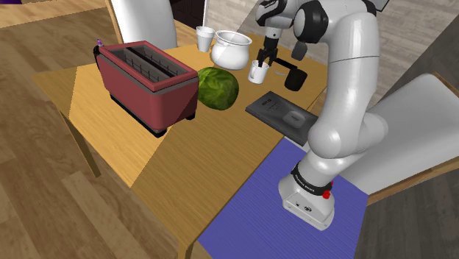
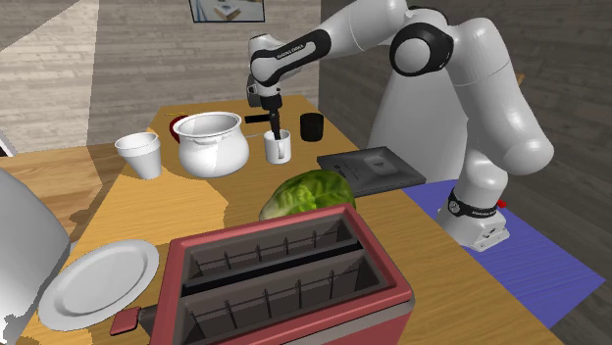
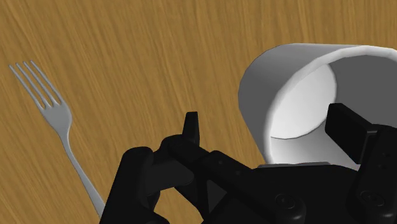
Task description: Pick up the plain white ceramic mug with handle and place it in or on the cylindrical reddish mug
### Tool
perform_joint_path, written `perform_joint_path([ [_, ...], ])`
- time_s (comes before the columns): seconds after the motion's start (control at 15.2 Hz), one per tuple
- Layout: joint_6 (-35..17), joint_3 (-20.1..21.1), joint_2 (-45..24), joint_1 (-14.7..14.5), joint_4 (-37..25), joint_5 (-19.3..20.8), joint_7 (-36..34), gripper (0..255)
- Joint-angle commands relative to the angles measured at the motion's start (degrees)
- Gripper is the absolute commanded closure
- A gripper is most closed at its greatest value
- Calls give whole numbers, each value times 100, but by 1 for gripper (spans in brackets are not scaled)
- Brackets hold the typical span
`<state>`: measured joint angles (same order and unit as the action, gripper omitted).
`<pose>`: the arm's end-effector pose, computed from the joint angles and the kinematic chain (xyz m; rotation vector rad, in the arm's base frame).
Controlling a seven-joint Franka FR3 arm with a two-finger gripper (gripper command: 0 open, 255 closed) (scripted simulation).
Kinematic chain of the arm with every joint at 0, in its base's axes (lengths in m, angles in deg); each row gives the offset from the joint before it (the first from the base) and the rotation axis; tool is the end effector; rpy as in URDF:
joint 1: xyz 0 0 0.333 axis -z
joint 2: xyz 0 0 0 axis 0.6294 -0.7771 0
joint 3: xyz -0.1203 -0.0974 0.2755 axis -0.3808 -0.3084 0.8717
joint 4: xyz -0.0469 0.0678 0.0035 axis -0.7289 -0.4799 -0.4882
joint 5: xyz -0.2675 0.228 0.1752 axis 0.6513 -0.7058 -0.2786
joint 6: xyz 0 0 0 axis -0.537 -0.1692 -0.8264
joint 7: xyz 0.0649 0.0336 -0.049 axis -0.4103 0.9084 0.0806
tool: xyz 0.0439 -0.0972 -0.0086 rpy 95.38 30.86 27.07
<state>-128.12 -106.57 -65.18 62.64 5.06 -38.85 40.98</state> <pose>0.5426 -0.4524 0.3558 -3.1029 0.2025 0.1764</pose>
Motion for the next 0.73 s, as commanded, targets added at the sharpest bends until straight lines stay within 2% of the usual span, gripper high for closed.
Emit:
perform_joint_path([
  [0.0, -132, 7, -26, 0, 104, -13, 16, 0],
  [0.46, -131, 7, -25, 0, 104, -13, 15, 0],
  [0.53, -131, 7, -25, 0, 104, -13, 15, 255],
  [0.66, -131, 7, -25, 0, 104, -13, 15, 255],
])
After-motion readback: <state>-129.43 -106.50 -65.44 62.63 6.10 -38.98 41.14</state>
